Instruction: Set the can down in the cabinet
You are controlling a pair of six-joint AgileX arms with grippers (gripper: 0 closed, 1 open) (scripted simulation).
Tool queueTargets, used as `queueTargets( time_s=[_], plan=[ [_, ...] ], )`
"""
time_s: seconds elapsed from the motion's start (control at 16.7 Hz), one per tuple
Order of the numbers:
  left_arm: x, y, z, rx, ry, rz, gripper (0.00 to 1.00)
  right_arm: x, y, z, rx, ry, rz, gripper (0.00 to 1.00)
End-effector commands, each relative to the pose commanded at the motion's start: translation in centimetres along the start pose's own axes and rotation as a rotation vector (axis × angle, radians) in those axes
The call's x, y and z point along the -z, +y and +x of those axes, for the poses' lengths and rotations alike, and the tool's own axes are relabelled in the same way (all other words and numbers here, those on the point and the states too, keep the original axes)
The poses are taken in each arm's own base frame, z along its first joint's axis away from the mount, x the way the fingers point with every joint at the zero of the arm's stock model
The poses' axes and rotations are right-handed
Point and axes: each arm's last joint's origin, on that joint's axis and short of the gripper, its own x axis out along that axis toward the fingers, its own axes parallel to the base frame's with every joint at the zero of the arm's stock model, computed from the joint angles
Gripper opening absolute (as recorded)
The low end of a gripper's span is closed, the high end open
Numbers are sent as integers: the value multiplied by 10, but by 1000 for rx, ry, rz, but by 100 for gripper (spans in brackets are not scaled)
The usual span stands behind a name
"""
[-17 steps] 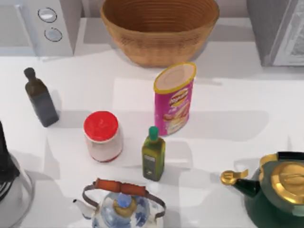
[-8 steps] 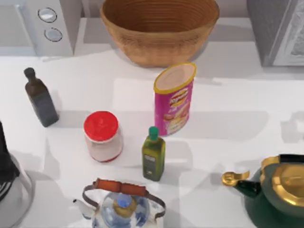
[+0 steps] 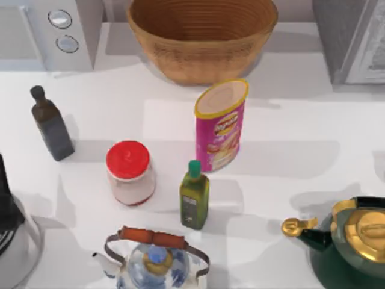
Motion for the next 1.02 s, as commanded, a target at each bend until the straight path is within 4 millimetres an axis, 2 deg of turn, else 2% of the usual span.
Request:
queueTargets(
  time_s=[0.24, 0.66, 1.02],
  plan=[
    [0, 0, 0, 0, 0, 0, 100, 13, -8, 21, -11, 96, 8, 100],
    [0, 0, 0, 0, 0, 0, 100, 11, -6, 25, -13, 95, 6, 100],
    [0, 0, 0, 0, 0, 0, 100, 11, -4, 68, -12, 98, 8, 100]
  ],
)
